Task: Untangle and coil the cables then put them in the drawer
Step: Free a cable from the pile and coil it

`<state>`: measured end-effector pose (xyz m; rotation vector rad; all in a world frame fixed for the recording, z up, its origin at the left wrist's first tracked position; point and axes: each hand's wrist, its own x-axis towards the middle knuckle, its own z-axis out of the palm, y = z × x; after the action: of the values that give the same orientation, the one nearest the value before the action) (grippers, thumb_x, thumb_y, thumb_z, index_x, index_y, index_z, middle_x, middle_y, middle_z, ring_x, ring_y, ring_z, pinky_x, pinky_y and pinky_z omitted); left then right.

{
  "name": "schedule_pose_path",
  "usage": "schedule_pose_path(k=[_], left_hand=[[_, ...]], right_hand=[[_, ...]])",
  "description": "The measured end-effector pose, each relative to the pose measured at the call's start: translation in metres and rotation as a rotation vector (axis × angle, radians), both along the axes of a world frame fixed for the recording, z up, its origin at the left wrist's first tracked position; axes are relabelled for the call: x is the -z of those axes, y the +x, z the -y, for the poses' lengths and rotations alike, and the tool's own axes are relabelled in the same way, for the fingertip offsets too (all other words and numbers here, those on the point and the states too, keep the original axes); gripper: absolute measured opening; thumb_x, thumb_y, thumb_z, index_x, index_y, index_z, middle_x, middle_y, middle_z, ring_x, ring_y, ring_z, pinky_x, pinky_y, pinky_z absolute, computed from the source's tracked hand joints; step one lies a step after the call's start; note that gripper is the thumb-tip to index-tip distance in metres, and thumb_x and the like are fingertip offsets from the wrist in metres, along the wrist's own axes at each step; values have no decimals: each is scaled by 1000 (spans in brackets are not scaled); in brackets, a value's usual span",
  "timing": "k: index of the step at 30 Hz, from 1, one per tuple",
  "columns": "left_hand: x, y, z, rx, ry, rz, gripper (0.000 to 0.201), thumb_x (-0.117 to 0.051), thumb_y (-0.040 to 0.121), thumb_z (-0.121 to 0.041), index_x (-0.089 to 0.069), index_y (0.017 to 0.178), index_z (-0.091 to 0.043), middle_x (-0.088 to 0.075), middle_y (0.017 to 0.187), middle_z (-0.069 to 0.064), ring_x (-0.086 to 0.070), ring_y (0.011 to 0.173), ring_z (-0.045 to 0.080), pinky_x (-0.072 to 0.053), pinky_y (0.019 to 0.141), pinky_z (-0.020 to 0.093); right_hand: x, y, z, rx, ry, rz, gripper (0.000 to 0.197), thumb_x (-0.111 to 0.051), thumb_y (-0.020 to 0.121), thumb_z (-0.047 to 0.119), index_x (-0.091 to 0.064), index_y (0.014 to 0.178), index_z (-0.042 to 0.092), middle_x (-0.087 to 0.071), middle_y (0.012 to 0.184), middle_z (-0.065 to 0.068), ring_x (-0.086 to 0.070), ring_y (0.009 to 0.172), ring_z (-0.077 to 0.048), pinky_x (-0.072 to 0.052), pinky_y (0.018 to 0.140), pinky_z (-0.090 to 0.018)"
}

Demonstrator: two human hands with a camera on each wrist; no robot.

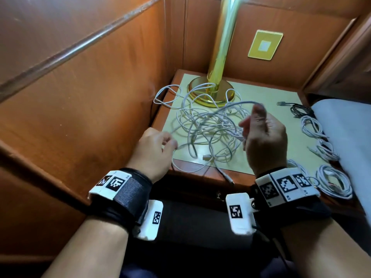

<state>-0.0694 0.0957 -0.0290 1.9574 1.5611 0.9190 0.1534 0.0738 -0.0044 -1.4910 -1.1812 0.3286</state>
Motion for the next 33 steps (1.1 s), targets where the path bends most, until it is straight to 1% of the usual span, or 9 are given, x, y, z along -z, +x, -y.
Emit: schedule_pose_path(k=[3, 6, 12, 17, 20, 23, 26, 30, 33], left_hand=[[1, 2, 1, 108, -9, 56, 19, -56, 91, -6, -60, 95, -24, -54, 103, 1, -54, 85, 4, -39, 74, 6], [-2, 7, 5, 230, -88, 107, 43, -45, 75, -2, -61, 104, -30, -54, 114, -7, -59, 98, 7, -49, 78, 22], [0, 16, 13, 334, -148, 113, 59, -54, 74, -15, -54, 126, -42, -49, 125, -15, -54, 109, 0, -46, 73, 10], [-4, 21, 17, 373, -284, 226, 57, -61, 75, -26, -46, 129, -40, -66, 101, -10, -65, 82, 14, -56, 78, 37], [-4, 21, 18, 409, -274, 270, 44, -64, 81, -30, -48, 122, -32, -67, 73, -3, -62, 68, 25, -51, 72, 41], [-4, 19, 5, 144, -160, 498, 13, -55, 93, -22, -53, 104, -29, -53, 64, -5, -47, 49, 17, -43, 56, 39], [-6, 12, -6, -204, -128, 762, 27, -39, 98, 1, -49, 92, -23, -43, 65, 2, -38, 37, 10, -47, 52, 36], [-6, 8, -8, -291, -145, 873, 35, -25, 98, 3, -50, 89, -19, -44, 78, 7, -48, 41, 12, -60, 64, 41], [-3, 10, -10, -340, -173, 912, 33, -20, 102, 1, -51, 101, -11, -47, 87, 8, -59, 44, 12, -60, 69, 39]], right_hand=[[-8, -1, 4, -78, -10, -274, 57, -34, 101, 58, -59, 69, 19, -42, 45, 9, -41, 39, -16, -40, 45, -34], [-13, -6, 8, -156, -34, -437, 54, -31, 107, 46, -57, 76, 10, -38, 47, 3, -37, 39, -17, -39, 40, -27], [-16, -6, 9, -284, -74, -652, 51, -31, 106, 46, -61, 84, 10, -43, 53, 2, -46, 47, -14, -58, 59, -46], [-15, -5, 8, -272, -37, -737, 50, -31, 107, 42, -61, 84, 10, -50, 59, 0, -53, 54, -14, -61, 66, -44], [-11, 0, 1, -224, 15, -799, 53, -30, 106, 46, -61, 81, 11, -53, 59, -1, -53, 50, -13, -58, 64, -41], [-12, 5, 0, -88, 59, -851, 57, -28, 106, 50, -63, 76, 16, -52, 59, 0, -49, 49, -12, -56, 61, -37], [-15, 11, 1, 17, 71, -866, 59, -27, 104, 55, -63, 77, 17, -49, 54, 4, -52, 52, -12, -51, 58, -32], [-20, 7, 3, -60, 46, -929, 60, -23, 104, 57, -58, 82, 14, -35, 50, 1, -48, 51, -16, -47, 56, -27], [-22, 1, 6, -123, 11, -951, 62, -23, 103, 59, -57, 81, 13, -28, 51, 1, -40, 46, -16, -40, 51, -23]])
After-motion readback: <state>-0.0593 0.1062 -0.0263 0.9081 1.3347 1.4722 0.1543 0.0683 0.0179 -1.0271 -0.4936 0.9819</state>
